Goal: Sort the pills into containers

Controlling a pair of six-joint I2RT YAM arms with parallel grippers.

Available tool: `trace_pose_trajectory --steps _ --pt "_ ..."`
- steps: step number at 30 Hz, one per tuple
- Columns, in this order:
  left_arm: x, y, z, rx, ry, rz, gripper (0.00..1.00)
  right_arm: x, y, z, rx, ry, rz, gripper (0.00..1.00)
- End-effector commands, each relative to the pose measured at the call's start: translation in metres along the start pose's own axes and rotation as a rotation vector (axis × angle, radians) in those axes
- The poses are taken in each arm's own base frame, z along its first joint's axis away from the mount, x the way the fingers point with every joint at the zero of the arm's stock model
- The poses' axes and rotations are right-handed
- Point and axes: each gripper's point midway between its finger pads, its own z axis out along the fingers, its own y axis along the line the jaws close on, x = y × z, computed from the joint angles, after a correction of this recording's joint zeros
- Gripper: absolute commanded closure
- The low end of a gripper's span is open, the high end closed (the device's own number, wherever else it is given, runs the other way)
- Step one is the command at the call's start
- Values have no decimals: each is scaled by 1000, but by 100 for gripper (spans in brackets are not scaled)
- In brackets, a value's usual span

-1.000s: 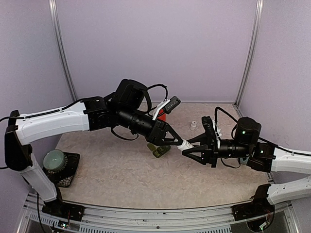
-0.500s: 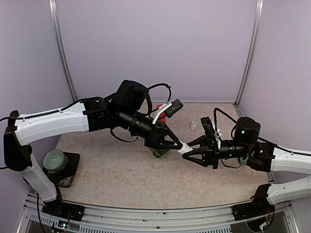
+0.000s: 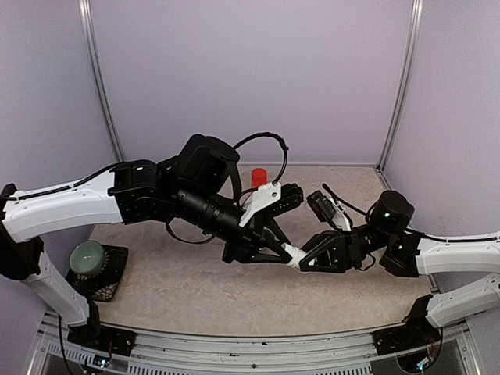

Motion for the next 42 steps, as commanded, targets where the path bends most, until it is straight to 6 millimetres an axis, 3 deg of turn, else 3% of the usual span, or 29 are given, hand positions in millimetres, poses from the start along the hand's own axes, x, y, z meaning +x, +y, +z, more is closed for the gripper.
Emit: trace_pose_trajectory --steps 1,6,10,12,15,19,23,26,30,37,42 --pt "5 -46 3 107 -8 155 93 -37 -3 -4 -9 -145 225 90" --pt "0 -59 -4 83 -33 213 94 -40 -5 -4 -45 -166 323 86" --pt "1 -57 -4 51 -32 202 97 -44 -1 -2 -44 -158 285 68" --pt "2 -49 -4 27 -37 163 98 -46 -6 -2 16 -146 210 56" --pt "-2 -35 -9 16 -65 66 98 -42 -27 -5 206 -100 59 40" --pt "-4 -23 -17 27 -103 -59 98 -49 -29 -19 347 -107 -168 28" --pt "0 4 -17 -37 -75 -203 98 -49 -29 -33 485 -47 -385 26" --pt "17 35 -16 -127 -12 -364 98 -51 -25 -42 580 -14 -515 23" --pt "39 67 -17 -187 23 -540 100 -45 -37 -42 695 70 -604 22" --pt "61 91 -11 -246 67 -643 100 -27 -74 -29 841 242 -636 22" --pt "66 91 -3 -199 82 -672 100 -19 -92 -19 923 333 -670 21"
